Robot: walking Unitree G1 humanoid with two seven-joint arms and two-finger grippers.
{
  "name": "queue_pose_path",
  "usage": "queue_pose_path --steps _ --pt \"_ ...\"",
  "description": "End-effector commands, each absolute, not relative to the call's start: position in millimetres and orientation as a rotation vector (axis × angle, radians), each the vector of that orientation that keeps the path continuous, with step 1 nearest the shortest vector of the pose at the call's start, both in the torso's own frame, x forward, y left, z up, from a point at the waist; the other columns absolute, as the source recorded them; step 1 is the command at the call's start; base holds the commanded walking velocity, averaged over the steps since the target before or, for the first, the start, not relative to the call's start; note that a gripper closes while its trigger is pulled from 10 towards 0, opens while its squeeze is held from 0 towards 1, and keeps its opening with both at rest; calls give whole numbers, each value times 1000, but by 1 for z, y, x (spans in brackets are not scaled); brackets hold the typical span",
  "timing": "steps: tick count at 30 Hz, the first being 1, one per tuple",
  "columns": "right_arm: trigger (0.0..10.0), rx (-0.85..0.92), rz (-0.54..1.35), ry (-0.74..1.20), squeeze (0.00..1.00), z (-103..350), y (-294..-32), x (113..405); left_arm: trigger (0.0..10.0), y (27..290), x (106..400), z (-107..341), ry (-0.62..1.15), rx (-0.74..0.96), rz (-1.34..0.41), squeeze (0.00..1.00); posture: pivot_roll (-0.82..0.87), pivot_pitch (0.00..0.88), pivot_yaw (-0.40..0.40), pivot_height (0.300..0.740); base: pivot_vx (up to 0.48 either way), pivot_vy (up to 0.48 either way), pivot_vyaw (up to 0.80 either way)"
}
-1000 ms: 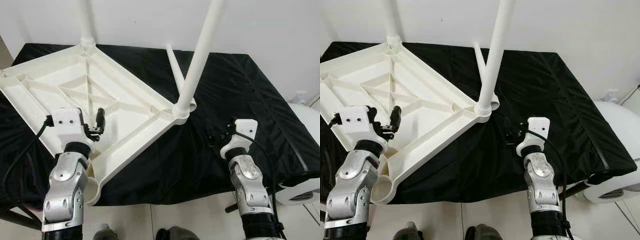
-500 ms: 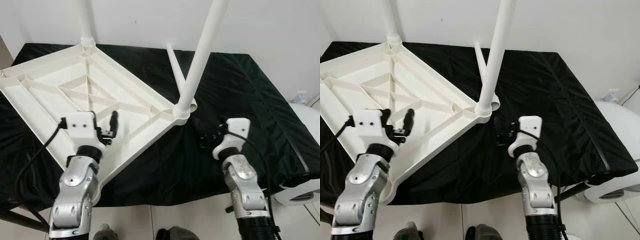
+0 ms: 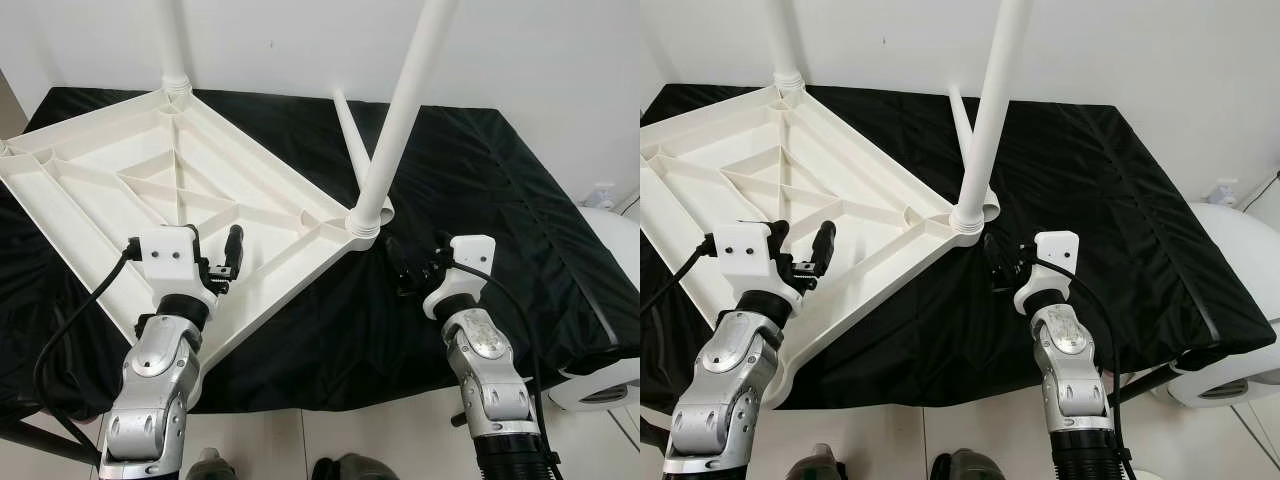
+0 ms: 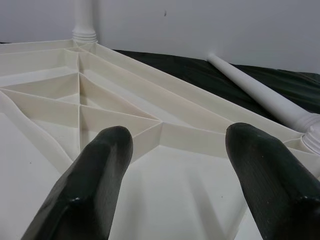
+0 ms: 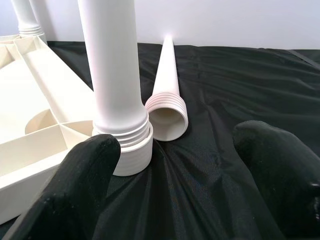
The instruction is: Building children table
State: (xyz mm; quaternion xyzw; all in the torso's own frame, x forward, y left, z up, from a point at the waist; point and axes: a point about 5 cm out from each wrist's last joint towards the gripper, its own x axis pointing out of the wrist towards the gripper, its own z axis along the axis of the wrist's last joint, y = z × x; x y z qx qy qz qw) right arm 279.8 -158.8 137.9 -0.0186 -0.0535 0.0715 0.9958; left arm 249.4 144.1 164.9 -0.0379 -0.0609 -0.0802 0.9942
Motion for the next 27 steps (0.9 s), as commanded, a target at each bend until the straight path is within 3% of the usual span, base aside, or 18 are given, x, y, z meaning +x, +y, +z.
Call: queue_pose_path --steps 1,27 --pt "10000 -31 136 -102 0 138 -165 279 10000 142 250 164 -114 -69 -197 0 46 13 -71 740 0 0 0" --pt "10000 -37 121 -96 0 136 -165 278 10000 143 250 164 -110 -70 -200 0 51 0 -66 740 0 0 0"
